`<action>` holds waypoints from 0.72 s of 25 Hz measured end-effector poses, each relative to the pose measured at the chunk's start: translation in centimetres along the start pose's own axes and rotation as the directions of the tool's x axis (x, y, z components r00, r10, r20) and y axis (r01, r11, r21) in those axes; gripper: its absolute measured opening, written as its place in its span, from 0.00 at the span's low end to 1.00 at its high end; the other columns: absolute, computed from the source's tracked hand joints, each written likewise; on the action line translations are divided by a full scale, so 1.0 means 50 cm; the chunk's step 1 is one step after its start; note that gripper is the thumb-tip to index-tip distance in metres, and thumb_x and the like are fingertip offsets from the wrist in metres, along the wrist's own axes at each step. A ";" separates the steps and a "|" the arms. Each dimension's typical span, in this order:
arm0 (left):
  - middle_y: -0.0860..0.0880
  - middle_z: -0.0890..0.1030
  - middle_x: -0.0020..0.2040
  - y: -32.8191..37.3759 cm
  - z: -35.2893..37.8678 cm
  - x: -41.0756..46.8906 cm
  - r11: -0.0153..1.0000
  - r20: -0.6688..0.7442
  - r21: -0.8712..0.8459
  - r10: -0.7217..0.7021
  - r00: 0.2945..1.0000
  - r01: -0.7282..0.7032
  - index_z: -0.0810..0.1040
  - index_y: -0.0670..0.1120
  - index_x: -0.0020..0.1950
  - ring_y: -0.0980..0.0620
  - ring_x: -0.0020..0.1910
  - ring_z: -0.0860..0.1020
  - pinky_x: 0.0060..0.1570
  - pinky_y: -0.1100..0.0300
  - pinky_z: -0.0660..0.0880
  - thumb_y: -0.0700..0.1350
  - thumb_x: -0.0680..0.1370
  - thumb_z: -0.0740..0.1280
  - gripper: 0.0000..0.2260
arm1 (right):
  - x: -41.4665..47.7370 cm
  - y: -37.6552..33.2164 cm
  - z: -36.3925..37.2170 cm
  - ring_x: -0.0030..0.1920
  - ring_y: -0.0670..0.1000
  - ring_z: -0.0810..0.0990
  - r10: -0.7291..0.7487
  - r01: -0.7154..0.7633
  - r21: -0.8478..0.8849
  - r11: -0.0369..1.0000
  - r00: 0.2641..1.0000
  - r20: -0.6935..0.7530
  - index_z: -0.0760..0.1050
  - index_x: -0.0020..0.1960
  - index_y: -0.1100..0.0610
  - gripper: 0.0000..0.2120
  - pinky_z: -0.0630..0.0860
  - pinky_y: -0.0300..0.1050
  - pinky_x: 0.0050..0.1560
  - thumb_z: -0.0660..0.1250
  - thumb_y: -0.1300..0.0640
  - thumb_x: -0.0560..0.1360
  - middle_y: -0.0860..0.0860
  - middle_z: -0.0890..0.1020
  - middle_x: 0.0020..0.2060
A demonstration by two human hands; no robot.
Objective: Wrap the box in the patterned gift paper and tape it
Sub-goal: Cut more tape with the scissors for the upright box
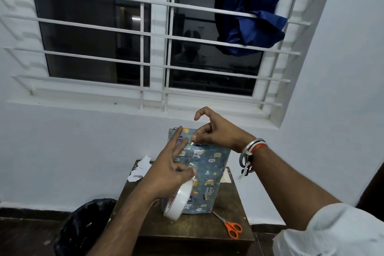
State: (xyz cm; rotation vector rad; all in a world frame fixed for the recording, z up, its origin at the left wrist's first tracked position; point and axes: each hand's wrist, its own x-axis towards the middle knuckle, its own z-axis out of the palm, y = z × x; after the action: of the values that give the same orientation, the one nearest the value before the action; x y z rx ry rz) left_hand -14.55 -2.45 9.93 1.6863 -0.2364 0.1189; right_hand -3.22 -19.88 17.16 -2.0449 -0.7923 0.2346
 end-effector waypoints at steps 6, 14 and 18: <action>0.61 0.64 0.79 -0.003 0.000 -0.001 1.000 0.003 -0.015 -0.005 1.000 0.005 0.47 0.71 0.79 0.50 0.50 0.87 0.59 0.39 0.79 0.32 0.76 0.73 0.50 | 0.014 0.011 0.023 0.40 0.51 0.84 0.068 -0.068 0.003 0.998 0.995 -0.071 0.63 0.62 0.54 0.25 0.82 0.51 0.50 0.76 0.62 0.76 0.57 0.88 0.42; 0.62 0.57 0.82 -0.015 0.014 -0.007 0.999 0.007 0.009 0.031 0.999 -0.031 0.42 0.80 0.73 0.47 0.47 0.87 0.55 0.32 0.79 0.32 0.75 0.73 0.55 | 0.021 0.013 0.034 0.33 0.46 0.81 0.077 -0.101 -0.174 0.980 0.987 -0.142 0.62 0.59 0.50 0.26 0.77 0.43 0.40 0.78 0.55 0.73 0.51 0.86 0.37; 0.62 0.52 0.82 -0.018 0.033 -0.008 0.998 -0.013 0.040 0.051 0.999 -0.050 0.40 0.81 0.72 0.48 0.48 0.87 0.51 0.36 0.82 0.32 0.75 0.73 0.56 | 0.022 0.013 0.039 0.32 0.46 0.79 0.066 -0.108 -0.242 0.964 0.982 -0.176 0.61 0.60 0.51 0.27 0.75 0.40 0.37 0.78 0.52 0.73 0.51 0.86 0.39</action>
State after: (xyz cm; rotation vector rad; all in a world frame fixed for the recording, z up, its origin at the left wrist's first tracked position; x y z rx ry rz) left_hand -14.82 -3.95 8.78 1.7185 -0.2678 0.1738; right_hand -2.95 -18.11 15.65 -2.3062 -0.6553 0.0110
